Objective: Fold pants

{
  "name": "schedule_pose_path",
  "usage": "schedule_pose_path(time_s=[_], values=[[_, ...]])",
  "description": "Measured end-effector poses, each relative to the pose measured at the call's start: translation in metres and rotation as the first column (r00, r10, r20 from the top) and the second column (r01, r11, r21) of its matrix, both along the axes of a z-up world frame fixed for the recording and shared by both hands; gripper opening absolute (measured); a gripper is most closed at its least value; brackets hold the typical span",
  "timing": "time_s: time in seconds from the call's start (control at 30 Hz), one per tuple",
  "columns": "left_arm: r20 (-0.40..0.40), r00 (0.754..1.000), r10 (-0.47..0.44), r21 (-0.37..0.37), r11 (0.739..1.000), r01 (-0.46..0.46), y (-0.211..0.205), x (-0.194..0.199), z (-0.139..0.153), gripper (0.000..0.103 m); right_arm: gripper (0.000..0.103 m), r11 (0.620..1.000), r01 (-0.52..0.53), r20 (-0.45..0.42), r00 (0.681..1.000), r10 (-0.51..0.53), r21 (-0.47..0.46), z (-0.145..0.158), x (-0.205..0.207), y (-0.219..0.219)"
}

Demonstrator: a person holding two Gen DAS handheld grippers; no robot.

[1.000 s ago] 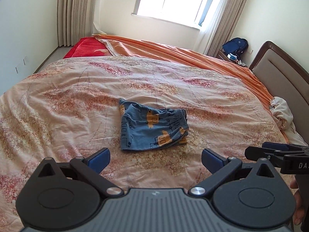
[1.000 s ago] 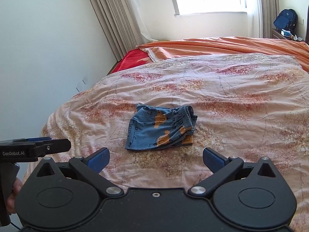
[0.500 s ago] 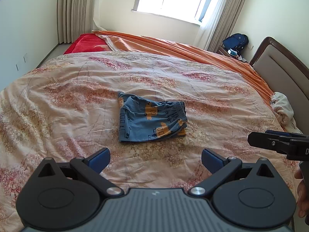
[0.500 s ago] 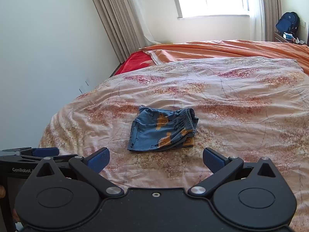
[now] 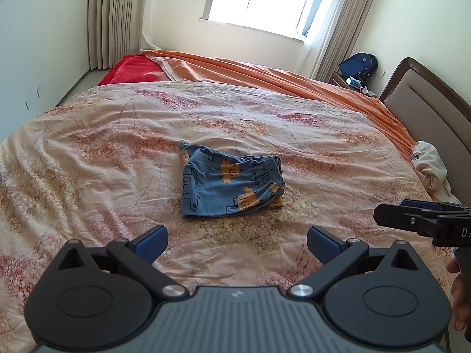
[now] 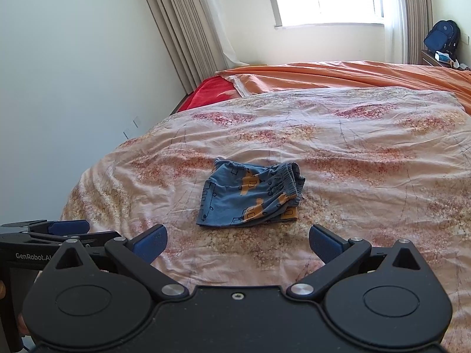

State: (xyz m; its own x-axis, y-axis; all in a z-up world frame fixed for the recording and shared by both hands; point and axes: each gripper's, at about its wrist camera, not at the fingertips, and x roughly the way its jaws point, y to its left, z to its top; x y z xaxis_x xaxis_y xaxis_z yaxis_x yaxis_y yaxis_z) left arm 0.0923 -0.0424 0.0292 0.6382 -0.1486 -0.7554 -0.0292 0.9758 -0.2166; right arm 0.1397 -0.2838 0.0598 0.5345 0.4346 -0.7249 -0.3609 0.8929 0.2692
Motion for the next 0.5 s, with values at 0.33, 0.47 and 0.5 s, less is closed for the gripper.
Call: schedule_pose_path(time_s=[0.33,0.47,0.5], values=[[-0.001,1.000,0.007,-0.004,1.000,-0.007,0.0001,0.0001,0.0010,0.103,0.102,1.000,0.000,0.000,1.000,0.000,-0.002,0.0007,-0.0015,0.0006],[0.000,1.000,0.018,-0.022,1.000,-0.018,0.0019,-0.0005,0.0008,0.103,0.102,1.000,-0.002,0.001,1.000,0.002,0.000,0.0004,-0.0026,0.0004],[-0.001,1.000,0.026,-0.022,0.999,-0.026,0.0023,-0.0007,0.0006,0.103,0.102,1.000,-0.002,0.001,1.000,0.002,0.001,0.0003,-0.0027,0.0004]])
